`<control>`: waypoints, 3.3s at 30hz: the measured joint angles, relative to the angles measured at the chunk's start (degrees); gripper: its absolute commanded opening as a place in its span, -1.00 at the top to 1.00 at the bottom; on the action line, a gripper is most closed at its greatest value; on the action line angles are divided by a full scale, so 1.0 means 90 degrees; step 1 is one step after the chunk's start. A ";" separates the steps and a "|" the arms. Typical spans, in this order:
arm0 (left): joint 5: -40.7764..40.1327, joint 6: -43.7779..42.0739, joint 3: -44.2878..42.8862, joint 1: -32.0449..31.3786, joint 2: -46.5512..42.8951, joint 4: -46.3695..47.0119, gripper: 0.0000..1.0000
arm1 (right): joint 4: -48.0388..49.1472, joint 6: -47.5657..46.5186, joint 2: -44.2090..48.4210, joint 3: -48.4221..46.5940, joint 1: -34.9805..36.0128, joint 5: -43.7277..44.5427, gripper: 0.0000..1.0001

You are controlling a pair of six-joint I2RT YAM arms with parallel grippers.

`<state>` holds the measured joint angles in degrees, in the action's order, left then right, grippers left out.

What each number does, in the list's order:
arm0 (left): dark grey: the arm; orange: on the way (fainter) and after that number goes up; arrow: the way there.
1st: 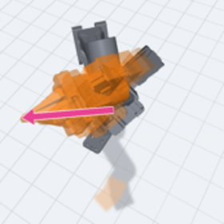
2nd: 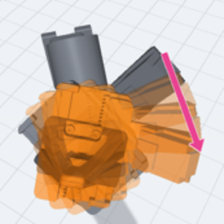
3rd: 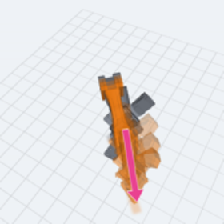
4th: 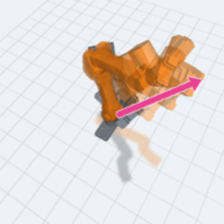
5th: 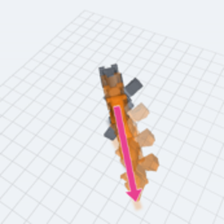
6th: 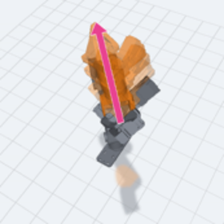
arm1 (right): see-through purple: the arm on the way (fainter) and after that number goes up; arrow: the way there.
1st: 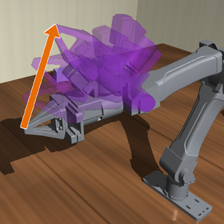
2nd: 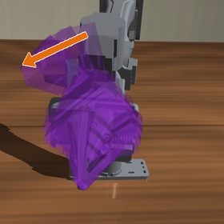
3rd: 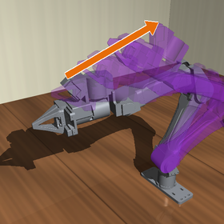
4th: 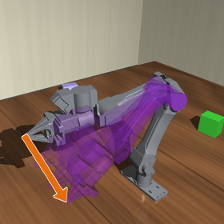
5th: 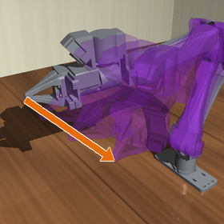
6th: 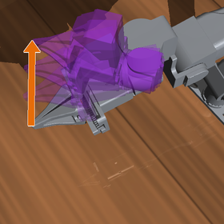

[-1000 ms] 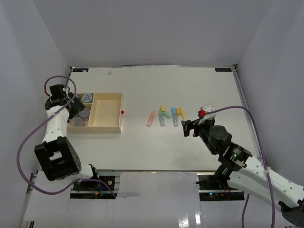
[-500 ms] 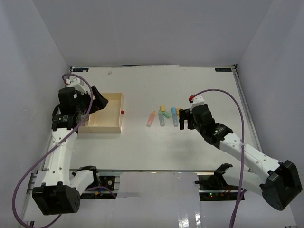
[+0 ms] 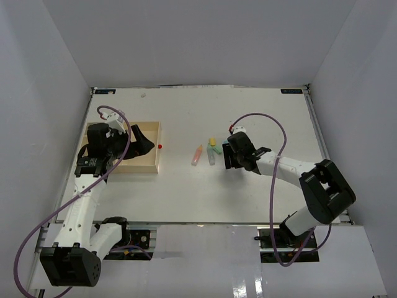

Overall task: Sort the stationery into containers
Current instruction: Pick up the pen from the center of the board, then place the pen in the storage box.

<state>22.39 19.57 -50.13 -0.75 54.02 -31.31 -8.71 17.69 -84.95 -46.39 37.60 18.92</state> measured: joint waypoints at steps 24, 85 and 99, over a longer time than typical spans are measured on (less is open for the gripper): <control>0.0527 0.0413 -0.0002 -0.0056 0.0073 -0.0024 -0.96 | 0.0617 -0.0005 -0.1377 -0.0617 -0.0017 0.0027 0.44; -0.3206 0.1445 -0.2543 -0.3249 0.3327 0.0733 0.55 | 0.1571 0.0369 0.3740 0.1302 0.0449 -0.1379 -0.83; -0.3745 -0.0092 -0.2863 -0.1008 0.4350 -0.0695 0.24 | 0.0546 -0.0046 0.3939 0.1715 0.0449 -0.1212 -0.85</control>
<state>-11.31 18.74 -75.90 -9.82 93.17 -37.56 -3.79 17.28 -49.50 -30.96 41.65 8.01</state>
